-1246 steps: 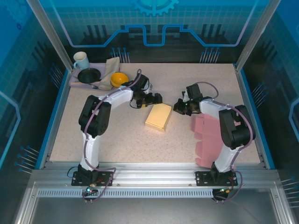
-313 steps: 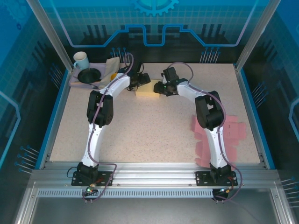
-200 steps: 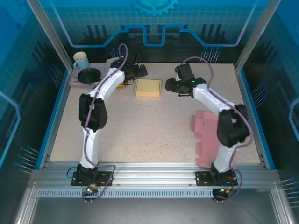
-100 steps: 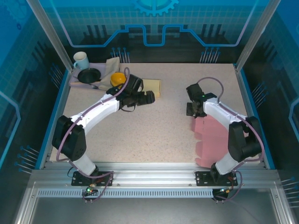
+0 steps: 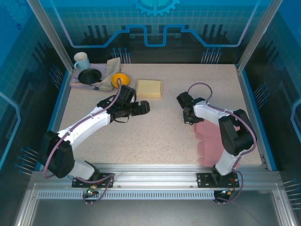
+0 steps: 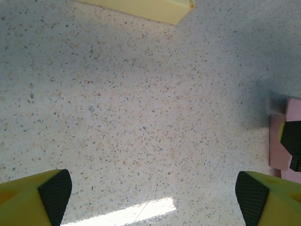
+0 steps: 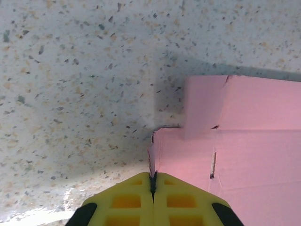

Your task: Fold the paper box

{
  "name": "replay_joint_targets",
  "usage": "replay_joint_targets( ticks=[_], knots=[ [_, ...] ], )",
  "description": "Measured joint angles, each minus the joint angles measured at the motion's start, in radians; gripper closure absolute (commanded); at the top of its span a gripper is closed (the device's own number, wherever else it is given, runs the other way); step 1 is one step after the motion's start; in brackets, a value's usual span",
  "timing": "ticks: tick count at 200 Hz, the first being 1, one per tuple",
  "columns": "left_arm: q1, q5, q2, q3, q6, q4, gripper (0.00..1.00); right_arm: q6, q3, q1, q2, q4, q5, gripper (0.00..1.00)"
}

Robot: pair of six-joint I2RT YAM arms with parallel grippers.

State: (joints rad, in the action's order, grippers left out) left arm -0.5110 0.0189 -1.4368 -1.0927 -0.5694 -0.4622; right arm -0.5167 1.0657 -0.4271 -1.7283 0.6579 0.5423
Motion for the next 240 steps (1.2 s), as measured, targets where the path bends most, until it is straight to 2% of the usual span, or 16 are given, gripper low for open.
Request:
replay_joint_targets(
  ticks=[45, 78, 109, 122, 137, 167, 200, 219, 240],
  knots=[
    [0.005, 0.003, 0.013, 0.002, -0.005, 0.000, 0.07, 0.004, 0.031, -0.066, 0.077, 0.031, 0.031, 1.00],
    [0.058, 0.002, 0.042, 0.006, -0.034, 0.002, 0.07, -0.021, 0.167, -0.217, 0.092, 0.052, 0.019, 1.00],
    [0.131, 0.002, 0.083, 0.057, -0.060, 0.004, 0.07, -0.080, 0.218, -0.341, 0.071, 0.001, -0.083, 1.00],
    [0.150, 0.002, 0.096, 0.078, -0.061, 0.002, 0.07, -0.103, 0.219, -0.361, 0.042, -0.042, -0.134, 0.95],
    [0.162, 0.002, 0.103, 0.092, -0.061, -0.003, 0.07, -0.125, 0.219, -0.370, 0.005, -0.097, -0.199, 0.83],
    [0.167, -0.006, 0.110, 0.124, -0.061, 0.002, 0.07, -0.140, 0.216, -0.371, -0.010, -0.204, -0.313, 0.61],
    [0.158, -0.088, 0.112, 0.201, -0.068, 0.067, 0.08, -0.058, 0.190, -0.343, 0.072, -0.243, -0.366, 0.51],
    [0.090, -0.115, 0.093, 0.213, -0.074, 0.106, 0.08, 0.007, 0.165, -0.242, 0.186, -0.226, -0.378, 0.49],
    [-0.034, -0.142, 0.028, 0.202, -0.079, 0.167, 0.08, 0.055, 0.146, -0.058, 0.309, -0.217, -0.402, 0.50]
  ],
)
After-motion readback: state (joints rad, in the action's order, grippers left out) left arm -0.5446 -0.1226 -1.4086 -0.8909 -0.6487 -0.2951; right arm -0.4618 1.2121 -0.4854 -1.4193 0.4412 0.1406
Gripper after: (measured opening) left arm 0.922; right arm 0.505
